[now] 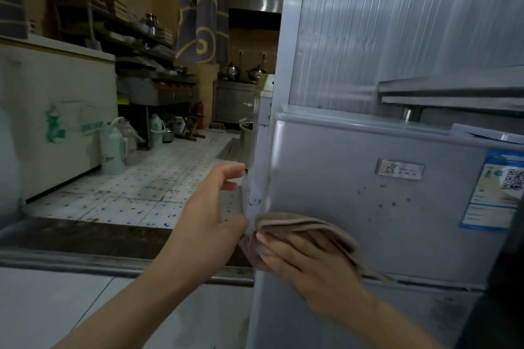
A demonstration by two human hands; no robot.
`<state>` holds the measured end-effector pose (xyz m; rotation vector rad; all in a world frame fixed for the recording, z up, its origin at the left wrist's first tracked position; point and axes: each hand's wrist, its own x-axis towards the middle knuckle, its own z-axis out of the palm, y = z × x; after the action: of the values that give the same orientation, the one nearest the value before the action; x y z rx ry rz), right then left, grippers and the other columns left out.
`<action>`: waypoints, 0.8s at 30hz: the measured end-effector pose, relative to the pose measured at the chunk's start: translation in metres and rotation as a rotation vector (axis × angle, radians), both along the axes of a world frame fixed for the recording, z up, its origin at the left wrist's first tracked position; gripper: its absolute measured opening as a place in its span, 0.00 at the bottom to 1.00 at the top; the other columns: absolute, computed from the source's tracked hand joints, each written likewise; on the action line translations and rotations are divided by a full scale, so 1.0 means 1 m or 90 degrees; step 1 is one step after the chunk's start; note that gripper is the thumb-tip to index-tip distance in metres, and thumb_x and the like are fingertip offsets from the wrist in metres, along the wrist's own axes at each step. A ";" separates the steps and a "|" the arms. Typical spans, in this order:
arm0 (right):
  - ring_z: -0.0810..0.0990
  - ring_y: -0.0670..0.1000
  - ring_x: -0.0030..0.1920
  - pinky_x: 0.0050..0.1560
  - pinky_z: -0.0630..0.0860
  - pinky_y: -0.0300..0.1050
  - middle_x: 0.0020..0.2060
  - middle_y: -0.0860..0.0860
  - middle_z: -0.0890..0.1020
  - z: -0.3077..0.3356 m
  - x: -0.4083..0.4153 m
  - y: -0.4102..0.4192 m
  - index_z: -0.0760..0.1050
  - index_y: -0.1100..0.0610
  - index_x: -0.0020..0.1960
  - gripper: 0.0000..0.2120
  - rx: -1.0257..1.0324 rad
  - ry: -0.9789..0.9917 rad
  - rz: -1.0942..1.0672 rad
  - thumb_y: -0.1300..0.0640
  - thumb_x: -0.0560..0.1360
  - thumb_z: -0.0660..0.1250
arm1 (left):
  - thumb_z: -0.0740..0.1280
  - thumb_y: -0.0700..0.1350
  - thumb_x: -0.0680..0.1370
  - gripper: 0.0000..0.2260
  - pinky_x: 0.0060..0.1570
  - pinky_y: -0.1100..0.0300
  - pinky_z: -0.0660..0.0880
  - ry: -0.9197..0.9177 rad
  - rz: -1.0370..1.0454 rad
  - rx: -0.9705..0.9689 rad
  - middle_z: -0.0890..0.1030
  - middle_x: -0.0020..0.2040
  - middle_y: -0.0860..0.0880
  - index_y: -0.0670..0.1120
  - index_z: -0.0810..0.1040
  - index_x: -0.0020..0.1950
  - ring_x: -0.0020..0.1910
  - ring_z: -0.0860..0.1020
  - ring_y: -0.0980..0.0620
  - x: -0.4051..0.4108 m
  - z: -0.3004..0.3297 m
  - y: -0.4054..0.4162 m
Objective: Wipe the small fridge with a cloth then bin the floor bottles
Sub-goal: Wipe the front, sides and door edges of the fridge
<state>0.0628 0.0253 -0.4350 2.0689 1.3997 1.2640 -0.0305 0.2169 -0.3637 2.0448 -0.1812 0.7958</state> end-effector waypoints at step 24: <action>0.56 0.61 0.74 0.71 0.55 0.64 0.74 0.60 0.59 0.076 0.013 -0.153 0.62 0.61 0.73 0.26 0.656 0.012 -0.289 0.54 0.77 0.51 | 0.62 0.44 0.68 0.27 0.72 0.48 0.47 -0.214 0.170 0.317 0.70 0.67 0.52 0.50 0.69 0.67 0.70 0.61 0.53 0.044 0.051 -0.071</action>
<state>0.0761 -0.1280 -0.3594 2.7573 0.1507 1.9548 0.0136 0.1457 -0.3129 2.4148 -0.3245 1.3722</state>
